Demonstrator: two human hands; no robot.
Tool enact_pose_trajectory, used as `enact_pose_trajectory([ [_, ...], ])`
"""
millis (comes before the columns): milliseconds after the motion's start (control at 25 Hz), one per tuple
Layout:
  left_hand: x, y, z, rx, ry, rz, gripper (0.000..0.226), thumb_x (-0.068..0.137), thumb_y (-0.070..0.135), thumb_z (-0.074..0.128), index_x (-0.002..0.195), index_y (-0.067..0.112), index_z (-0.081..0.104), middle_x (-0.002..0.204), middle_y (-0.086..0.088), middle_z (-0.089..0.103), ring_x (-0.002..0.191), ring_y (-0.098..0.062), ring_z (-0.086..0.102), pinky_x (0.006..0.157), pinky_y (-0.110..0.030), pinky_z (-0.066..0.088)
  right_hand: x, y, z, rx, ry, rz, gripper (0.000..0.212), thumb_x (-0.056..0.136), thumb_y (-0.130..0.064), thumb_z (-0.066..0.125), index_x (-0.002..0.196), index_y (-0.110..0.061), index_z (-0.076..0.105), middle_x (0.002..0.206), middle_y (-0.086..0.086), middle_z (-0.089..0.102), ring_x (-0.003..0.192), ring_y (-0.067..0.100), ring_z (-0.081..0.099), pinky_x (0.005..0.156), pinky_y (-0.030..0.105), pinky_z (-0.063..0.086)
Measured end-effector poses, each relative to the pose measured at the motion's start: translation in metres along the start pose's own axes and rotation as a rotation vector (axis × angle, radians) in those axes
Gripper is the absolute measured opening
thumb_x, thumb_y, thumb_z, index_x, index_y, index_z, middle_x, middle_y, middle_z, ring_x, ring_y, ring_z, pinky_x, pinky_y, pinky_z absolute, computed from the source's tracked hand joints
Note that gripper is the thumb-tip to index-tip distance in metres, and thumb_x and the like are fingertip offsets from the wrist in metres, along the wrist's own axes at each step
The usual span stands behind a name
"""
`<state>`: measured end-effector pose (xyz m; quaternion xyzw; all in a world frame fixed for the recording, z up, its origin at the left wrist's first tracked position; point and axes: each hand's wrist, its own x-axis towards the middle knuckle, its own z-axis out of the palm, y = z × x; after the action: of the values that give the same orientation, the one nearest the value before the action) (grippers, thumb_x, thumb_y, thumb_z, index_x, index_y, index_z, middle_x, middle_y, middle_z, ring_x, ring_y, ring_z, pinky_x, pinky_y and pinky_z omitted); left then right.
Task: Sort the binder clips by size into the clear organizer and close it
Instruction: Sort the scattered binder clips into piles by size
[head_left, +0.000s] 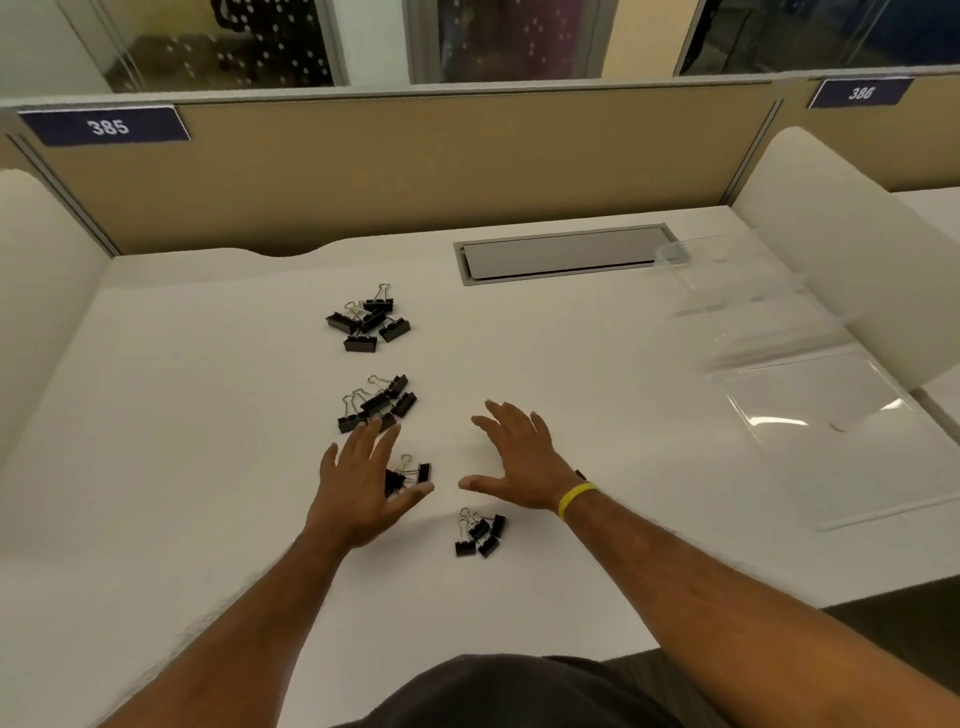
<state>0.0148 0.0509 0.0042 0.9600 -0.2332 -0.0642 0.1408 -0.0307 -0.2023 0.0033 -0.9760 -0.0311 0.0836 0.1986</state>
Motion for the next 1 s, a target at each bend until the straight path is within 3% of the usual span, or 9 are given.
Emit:
enact_pose_trajectory([
  [280, -0.032, -0.031, -0.002, 0.029, -0.016, -0.12, 0.112, 0.066, 0.096, 0.018, 0.154, 0.027, 0.011, 0.163, -0.002, 0.004, 0.15, -0.02, -0.002, 0.119, -0.052, 0.005, 0.019, -0.032, 0.01, -0.005, -0.099, -0.076, 0.101, 0.078, -0.074, 0.053, 0.153, -0.027, 0.005, 0.163, 0.0, -0.007, 0.15, 0.02, -0.009, 0.12, 0.05, -0.005],
  [480, -0.037, -0.046, -0.002, 0.03, -0.019, -0.13, 0.11, 0.067, 0.096, 0.016, 0.154, 0.029, 0.012, 0.163, -0.001, 0.004, 0.15, -0.019, -0.002, 0.119, -0.052, 0.005, 0.029, -0.04, 0.011, 0.054, -0.14, -0.086, 0.101, 0.08, -0.068, 0.059, 0.154, -0.025, 0.006, 0.163, 0.001, -0.005, 0.15, 0.02, -0.005, 0.121, 0.046, 0.0],
  [720, -0.014, -0.055, -0.013, 0.063, -0.018, -0.13, 0.104, 0.072, 0.092, 0.012, 0.154, 0.029, 0.008, 0.163, -0.001, 0.0, 0.15, -0.018, -0.004, 0.119, -0.052, 0.004, 0.051, -0.045, 0.002, 0.153, -0.06, -0.008, 0.092, 0.084, -0.058, 0.061, 0.153, -0.023, 0.012, 0.163, 0.002, 0.003, 0.149, 0.02, 0.004, 0.121, 0.041, 0.009],
  [840, 0.006, -0.058, -0.021, 0.063, 0.006, -0.118, 0.101, 0.075, 0.09, 0.018, 0.154, 0.028, 0.01, 0.163, -0.002, 0.002, 0.15, -0.018, -0.003, 0.119, -0.052, 0.004, 0.067, -0.046, -0.002, 0.118, -0.046, -0.009, 0.088, 0.086, -0.055, 0.06, 0.153, -0.022, 0.012, 0.163, 0.002, 0.002, 0.15, 0.021, 0.001, 0.121, 0.042, 0.008],
  [1000, 0.039, -0.064, -0.031, 0.078, 0.049, -0.092, 0.097, 0.078, 0.086, 0.019, 0.154, 0.026, 0.014, 0.163, -0.003, 0.005, 0.15, -0.019, 0.0, 0.119, -0.051, 0.004, 0.097, -0.046, -0.007, -0.108, -0.047, -0.07, 0.082, 0.09, -0.056, 0.053, 0.153, -0.022, 0.014, 0.163, 0.006, 0.001, 0.15, 0.024, -0.002, 0.121, 0.046, 0.005],
])
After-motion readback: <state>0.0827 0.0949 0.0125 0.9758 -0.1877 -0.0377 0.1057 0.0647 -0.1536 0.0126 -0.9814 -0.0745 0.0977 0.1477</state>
